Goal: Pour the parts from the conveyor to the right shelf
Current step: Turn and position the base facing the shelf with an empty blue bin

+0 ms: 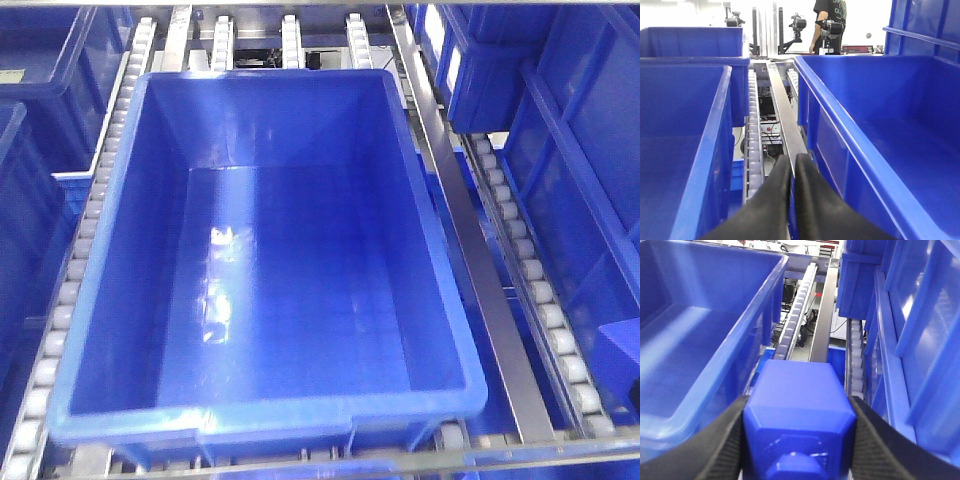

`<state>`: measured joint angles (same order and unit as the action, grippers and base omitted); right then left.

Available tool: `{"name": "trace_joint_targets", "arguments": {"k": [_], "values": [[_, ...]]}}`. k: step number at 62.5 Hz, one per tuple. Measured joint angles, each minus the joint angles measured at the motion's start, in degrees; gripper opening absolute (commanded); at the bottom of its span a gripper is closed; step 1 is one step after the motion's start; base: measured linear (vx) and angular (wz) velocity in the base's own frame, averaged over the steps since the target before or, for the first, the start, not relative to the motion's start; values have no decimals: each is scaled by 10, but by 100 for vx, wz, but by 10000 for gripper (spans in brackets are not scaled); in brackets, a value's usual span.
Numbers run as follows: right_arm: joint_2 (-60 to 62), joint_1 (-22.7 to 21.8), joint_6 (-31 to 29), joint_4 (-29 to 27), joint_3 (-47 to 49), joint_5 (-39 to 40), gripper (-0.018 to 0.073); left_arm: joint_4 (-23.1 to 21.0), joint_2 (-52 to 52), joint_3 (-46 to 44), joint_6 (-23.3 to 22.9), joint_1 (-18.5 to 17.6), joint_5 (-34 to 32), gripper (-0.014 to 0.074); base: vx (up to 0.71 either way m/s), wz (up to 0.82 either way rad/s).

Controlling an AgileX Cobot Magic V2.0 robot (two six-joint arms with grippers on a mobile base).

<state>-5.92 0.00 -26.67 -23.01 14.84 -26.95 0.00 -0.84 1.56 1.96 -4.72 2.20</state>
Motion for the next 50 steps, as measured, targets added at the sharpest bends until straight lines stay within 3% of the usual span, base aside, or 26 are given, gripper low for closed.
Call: {"name": "trace_joint_targets", "arguments": {"k": [50], "values": [[0,0,0,0,0,0,-10,0,0,0,0,0,0,-6,10,2]]}}
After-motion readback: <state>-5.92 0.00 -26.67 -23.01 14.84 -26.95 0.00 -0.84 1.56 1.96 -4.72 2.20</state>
